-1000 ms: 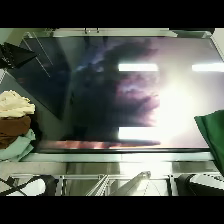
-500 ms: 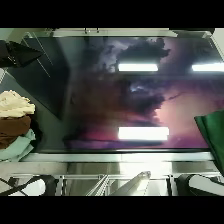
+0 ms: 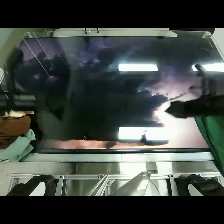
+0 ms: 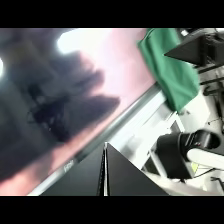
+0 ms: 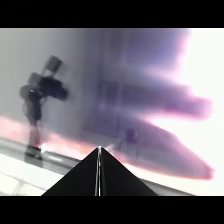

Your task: Fold the shirts.

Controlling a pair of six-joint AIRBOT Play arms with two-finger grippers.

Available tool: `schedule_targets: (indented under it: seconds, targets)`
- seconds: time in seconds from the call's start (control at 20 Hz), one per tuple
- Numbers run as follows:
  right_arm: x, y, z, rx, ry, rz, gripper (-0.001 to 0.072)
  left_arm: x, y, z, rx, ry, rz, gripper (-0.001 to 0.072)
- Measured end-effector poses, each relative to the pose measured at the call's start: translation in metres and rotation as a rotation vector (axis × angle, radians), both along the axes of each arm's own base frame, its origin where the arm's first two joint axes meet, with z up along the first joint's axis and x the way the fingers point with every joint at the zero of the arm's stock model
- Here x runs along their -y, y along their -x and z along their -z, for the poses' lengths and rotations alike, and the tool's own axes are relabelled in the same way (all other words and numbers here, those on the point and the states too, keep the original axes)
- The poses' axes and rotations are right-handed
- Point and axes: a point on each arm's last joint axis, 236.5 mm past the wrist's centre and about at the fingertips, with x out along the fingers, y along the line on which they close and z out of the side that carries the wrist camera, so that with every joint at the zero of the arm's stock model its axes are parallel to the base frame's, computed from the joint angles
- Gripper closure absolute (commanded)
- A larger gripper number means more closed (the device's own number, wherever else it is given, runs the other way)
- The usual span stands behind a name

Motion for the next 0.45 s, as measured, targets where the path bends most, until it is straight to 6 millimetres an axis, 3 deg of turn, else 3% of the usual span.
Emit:
schedule_targets:
  seconds: [0.2, 0.45]
  targets:
    - [-0.032, 0.015, 0.007, 0.056, -0.036, -0.071, 0.0698, 0.006, 0.031, 0.038, -0.069, -0.008, -0.039, 0.0689]
    - [-0.041, 0.018, 0.009, 0.074, -0.054, -0.087, 0.0698, 0.006, 0.043, 0.048, -0.048, -0.015, -0.079, 0.0690]
